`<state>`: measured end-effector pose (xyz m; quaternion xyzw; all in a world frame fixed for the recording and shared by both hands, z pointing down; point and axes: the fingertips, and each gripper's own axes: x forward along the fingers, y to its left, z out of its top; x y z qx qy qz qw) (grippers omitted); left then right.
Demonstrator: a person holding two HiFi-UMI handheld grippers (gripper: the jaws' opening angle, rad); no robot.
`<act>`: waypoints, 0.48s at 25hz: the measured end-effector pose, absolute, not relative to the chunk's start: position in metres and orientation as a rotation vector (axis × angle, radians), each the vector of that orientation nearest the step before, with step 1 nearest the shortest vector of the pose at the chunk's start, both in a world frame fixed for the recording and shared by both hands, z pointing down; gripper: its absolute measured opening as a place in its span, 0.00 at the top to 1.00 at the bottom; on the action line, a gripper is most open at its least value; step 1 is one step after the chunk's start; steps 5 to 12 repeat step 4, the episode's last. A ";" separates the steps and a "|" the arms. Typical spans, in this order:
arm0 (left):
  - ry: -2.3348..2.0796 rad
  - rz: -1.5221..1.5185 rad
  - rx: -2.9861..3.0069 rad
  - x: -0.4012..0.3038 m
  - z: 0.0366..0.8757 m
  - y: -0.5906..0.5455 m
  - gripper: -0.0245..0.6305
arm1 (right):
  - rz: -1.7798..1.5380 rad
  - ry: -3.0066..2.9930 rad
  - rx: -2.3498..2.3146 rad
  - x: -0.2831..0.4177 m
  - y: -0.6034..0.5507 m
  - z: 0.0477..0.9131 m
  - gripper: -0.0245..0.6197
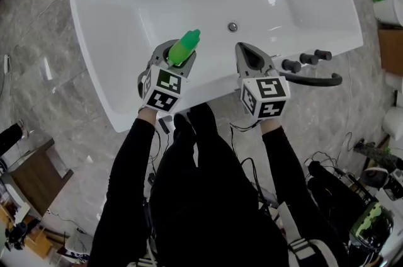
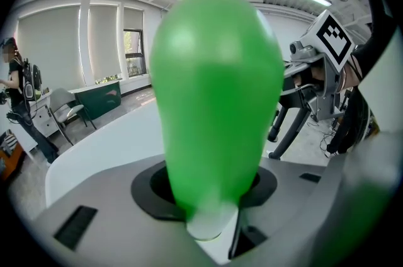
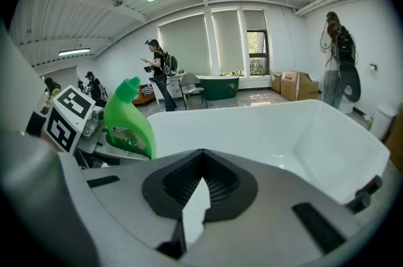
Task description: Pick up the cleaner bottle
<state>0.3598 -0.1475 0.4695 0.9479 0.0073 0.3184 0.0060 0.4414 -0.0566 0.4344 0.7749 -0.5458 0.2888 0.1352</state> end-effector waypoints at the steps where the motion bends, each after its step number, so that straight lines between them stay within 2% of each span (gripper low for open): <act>1: 0.020 0.997 2.966 0.361 0.469 -0.148 0.67 | 0.833 -1.584 2.240 0.442 -0.057 0.434 0.96; 12: 0.013 0.997 2.968 0.364 0.469 -0.149 0.67 | 0.821 -1.598 2.226 0.443 -0.060 0.434 0.96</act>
